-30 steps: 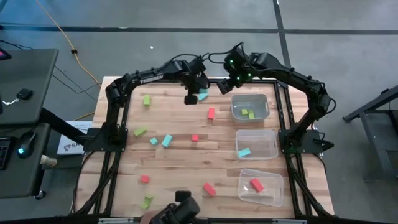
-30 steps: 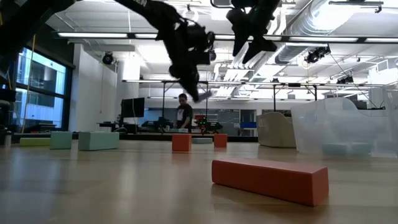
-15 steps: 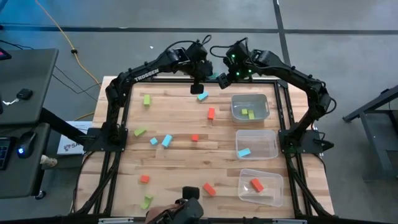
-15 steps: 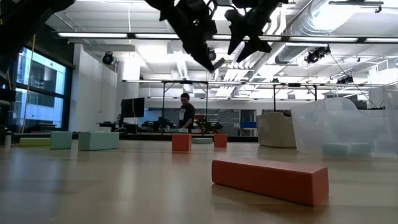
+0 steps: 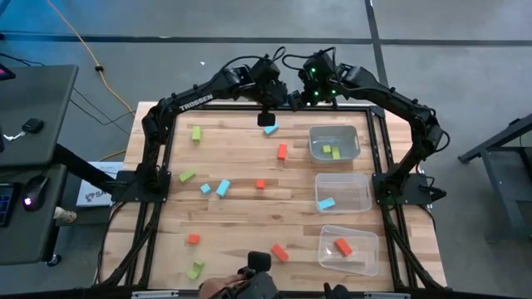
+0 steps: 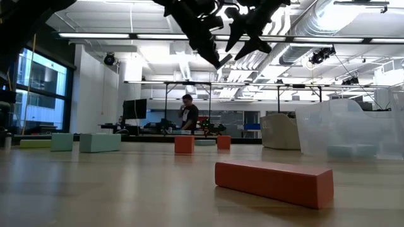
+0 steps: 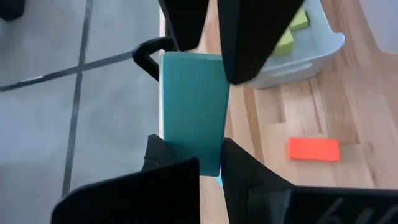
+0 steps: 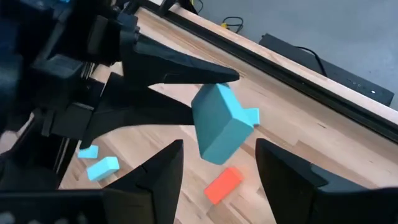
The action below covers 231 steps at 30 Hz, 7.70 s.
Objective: Sort & place blocks by color
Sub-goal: Put the light blue block into the top transparent bin, then put the orange block into the bottom transparent bin
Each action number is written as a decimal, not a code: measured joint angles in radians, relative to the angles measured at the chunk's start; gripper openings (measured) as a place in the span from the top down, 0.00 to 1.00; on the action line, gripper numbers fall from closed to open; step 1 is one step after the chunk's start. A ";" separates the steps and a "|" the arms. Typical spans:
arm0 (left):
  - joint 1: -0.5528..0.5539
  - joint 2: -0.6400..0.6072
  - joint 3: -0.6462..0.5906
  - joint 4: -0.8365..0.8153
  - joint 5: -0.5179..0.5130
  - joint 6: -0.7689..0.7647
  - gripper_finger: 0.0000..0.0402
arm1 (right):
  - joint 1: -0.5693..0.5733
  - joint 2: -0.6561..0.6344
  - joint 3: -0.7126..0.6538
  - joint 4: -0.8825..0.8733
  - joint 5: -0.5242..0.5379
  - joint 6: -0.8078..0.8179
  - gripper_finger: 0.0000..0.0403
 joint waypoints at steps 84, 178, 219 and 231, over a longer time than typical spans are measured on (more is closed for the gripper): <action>-0.047 0.000 0.001 -0.360 -0.217 -0.261 0.79 | 0.580 -0.021 -0.259 -0.661 0.177 0.474 0.91; -0.045 -0.557 -0.332 -0.505 -0.236 -0.472 0.79 | 0.538 -0.032 -0.129 -0.413 0.441 0.569 0.68; -0.046 -0.621 -0.332 -0.447 -0.234 -0.489 0.79 | 0.207 0.065 -0.131 0.289 0.200 0.348 0.49; -0.045 -0.621 -0.332 -0.446 -0.235 -0.489 0.79 | 0.211 0.185 -0.131 0.122 0.146 0.458 0.49</action>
